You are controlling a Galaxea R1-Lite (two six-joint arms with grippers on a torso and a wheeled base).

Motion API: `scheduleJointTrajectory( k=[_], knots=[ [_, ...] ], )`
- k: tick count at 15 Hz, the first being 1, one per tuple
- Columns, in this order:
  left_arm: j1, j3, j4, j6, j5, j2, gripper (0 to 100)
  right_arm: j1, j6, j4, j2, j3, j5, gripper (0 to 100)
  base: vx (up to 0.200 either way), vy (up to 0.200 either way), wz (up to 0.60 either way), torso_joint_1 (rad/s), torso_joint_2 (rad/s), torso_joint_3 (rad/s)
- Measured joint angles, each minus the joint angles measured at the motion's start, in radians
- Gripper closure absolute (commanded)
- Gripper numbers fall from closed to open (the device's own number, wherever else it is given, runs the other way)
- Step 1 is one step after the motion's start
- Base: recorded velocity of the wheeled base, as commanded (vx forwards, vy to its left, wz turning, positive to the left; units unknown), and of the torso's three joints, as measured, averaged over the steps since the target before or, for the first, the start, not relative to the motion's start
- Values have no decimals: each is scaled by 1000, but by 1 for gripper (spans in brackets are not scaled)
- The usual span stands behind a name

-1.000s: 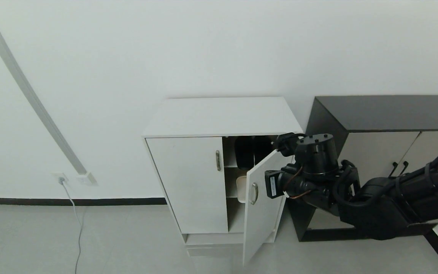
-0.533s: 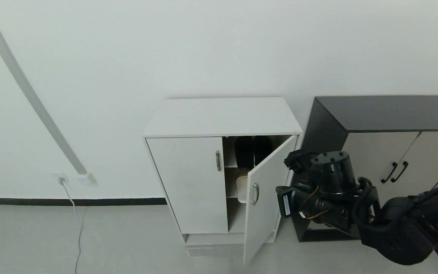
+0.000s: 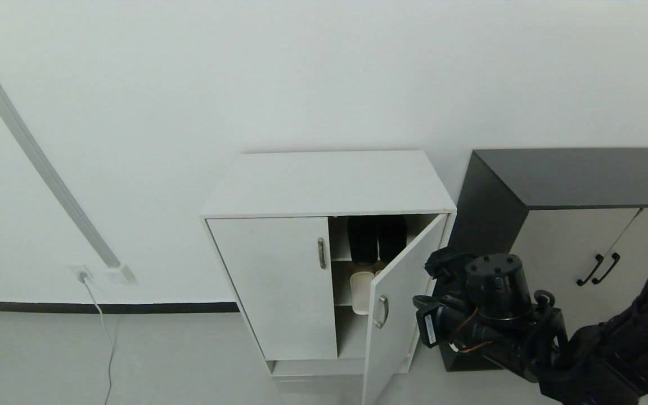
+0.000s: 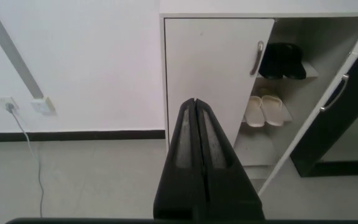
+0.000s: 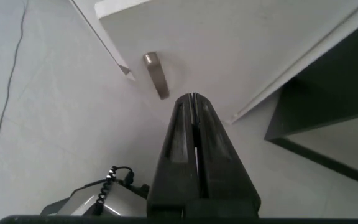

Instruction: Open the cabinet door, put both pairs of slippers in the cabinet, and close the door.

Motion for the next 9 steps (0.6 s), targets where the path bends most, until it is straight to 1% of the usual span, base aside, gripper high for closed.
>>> scheduleJointTrajectory(
  k=[3, 9],
  knots=[
    [0, 0, 0, 1, 0, 0, 100, -11, 0, -39, 86, -50, -1, 100, 0, 0, 0, 0, 0, 0],
    [0, 0, 0, 0, 0, 0, 100, -44, -3, -38, 241, -243, -2, 100, 0, 0, 0, 0, 0, 0]
  ],
)
